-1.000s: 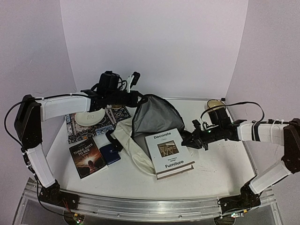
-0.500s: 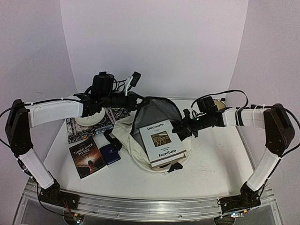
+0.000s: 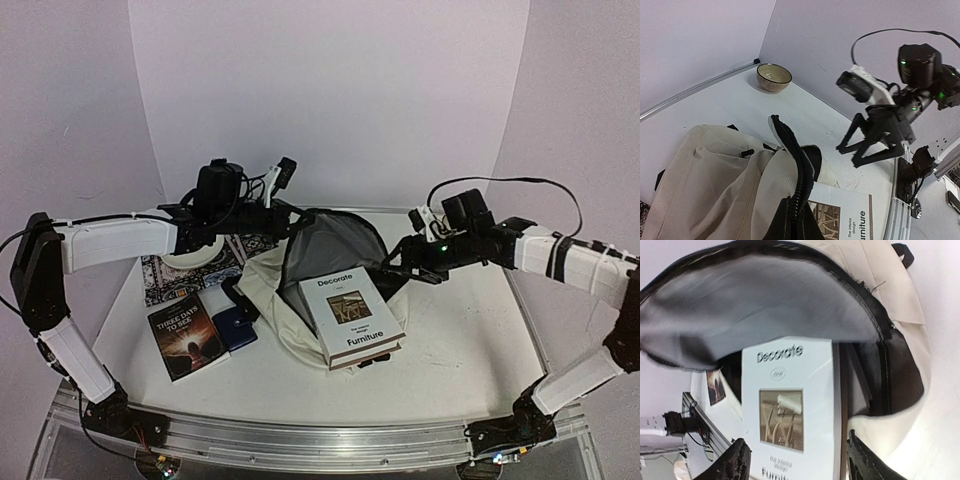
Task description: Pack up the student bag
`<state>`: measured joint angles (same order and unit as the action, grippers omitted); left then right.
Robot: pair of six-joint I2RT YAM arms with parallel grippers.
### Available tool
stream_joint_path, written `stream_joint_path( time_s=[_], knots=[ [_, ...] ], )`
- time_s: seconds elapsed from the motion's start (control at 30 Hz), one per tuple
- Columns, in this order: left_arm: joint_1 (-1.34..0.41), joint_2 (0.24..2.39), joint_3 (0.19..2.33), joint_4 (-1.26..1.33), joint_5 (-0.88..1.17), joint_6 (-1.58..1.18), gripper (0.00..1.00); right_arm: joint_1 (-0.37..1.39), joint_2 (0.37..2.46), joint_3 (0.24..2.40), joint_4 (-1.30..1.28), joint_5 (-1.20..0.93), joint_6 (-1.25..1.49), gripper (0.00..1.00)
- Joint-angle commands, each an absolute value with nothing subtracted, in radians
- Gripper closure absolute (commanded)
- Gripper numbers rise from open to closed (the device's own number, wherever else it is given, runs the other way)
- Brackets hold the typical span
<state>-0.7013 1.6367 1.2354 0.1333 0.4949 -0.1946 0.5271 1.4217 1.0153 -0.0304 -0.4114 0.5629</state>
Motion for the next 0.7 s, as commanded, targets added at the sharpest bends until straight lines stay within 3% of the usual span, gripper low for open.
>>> stream_joint_path(
  time_s=[0.0, 0.3, 0.67],
  knots=[
    [-0.7, 1.6, 1.281, 0.208, 0.488, -0.202, 1.0, 0.622, 1.304, 0.946, -0.19, -0.286, 0.471, 0.33],
    [-0.699, 1.611, 1.334, 0.207, 0.489, -0.188, 1.0, 0.842, 1.215, 0.84, -0.293, -0.137, 0.475, 0.35],
    [-0.7, 1.617, 1.355, 0.207, 0.522, -0.187, 1.0, 1.021, 1.317, 0.845, -0.337, 0.037, 0.571, 0.43]
  ],
)
